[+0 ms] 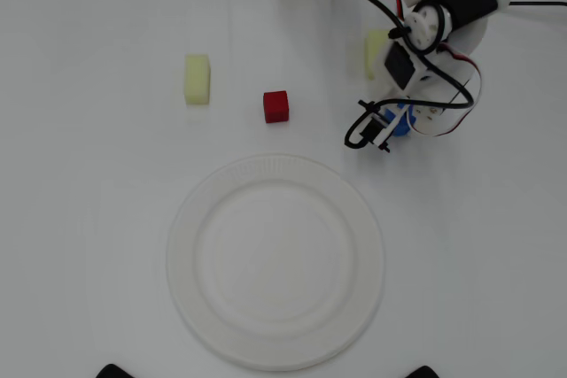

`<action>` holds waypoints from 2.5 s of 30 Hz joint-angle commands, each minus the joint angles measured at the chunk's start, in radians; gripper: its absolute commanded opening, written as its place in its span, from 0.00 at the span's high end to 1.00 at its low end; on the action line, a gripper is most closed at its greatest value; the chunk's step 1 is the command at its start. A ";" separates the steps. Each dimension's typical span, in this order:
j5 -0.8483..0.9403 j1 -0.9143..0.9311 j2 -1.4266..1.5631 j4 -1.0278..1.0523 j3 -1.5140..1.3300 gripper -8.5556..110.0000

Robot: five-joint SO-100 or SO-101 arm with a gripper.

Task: Grasp a blue block and put it in the dish.

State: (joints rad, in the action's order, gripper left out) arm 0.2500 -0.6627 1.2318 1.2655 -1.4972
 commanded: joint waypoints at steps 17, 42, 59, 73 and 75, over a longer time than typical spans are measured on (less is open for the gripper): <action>0.107 0.535 0.120 0.029 0.417 0.93; 0.014 0.499 -0.264 0.152 0.713 0.85; 0.017 0.505 -0.689 0.667 1.669 0.68; -0.025 0.477 -0.069 0.680 1.134 0.68; -0.026 0.477 0.025 0.680 1.022 0.68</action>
State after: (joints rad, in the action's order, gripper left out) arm 0.2286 -0.1810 1.0891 1.8408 -0.3896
